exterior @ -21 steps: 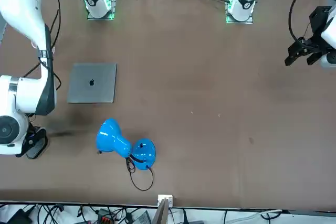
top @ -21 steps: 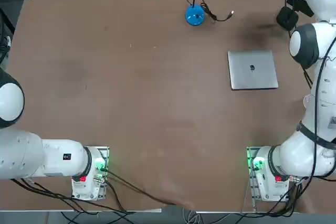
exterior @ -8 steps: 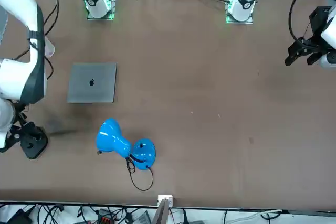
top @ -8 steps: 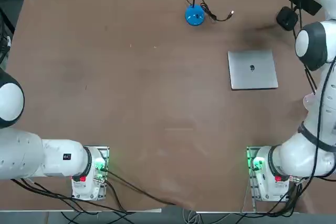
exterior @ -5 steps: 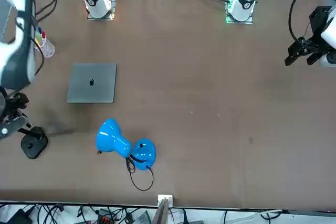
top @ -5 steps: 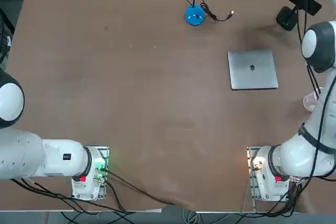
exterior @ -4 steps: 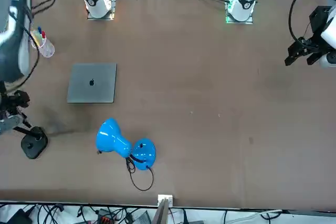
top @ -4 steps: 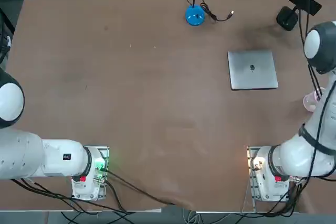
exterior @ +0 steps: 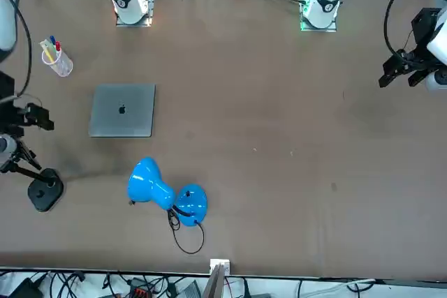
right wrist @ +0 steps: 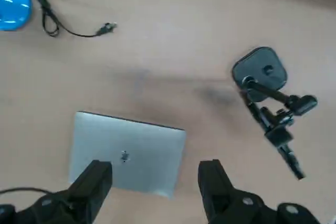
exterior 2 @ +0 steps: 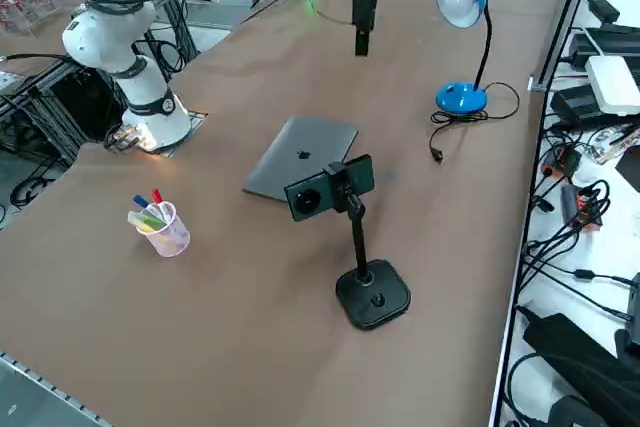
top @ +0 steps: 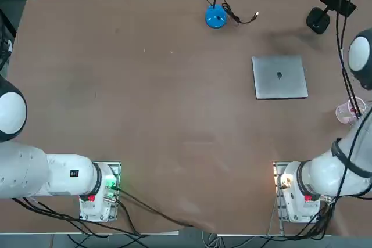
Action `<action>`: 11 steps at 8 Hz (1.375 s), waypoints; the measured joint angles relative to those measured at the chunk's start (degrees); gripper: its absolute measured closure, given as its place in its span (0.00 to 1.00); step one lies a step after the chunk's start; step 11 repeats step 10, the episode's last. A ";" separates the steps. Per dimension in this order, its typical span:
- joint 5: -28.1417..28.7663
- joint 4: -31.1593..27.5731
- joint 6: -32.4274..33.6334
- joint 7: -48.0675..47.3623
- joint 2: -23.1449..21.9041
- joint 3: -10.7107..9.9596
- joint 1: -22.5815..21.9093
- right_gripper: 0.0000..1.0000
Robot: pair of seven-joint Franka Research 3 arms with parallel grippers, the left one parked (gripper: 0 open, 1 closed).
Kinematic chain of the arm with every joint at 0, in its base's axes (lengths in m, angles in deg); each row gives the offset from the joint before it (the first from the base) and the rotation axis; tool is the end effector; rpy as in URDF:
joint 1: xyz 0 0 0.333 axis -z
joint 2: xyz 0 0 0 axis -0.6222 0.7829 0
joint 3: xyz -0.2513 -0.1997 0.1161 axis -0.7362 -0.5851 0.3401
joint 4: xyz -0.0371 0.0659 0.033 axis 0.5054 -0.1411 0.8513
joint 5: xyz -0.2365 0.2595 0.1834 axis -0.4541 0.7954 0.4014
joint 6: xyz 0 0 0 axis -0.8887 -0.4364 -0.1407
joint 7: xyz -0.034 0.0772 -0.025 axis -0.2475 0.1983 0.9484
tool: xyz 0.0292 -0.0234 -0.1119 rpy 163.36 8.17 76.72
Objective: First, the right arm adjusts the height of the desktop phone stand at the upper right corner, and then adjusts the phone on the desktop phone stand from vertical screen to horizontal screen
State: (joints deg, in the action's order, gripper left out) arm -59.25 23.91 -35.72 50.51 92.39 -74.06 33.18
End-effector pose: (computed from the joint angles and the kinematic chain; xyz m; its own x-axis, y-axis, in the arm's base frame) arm 0.6706 -0.0214 0.5934 0.9828 0.1750 -0.0584 0.1776 -0.9831 0.0436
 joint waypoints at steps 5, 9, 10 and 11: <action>0.21 -25.73 -7.95 -9.40 -20.70 2.79 -1.20 0.00; 0.10 -33.31 -7.76 -10.80 -29.23 4.71 0.50 0.00; 0.10 -33.31 -7.76 -10.88 -29.27 4.71 0.77 0.00; 0.10 -33.31 -7.76 -10.88 -29.27 4.71 0.77 0.00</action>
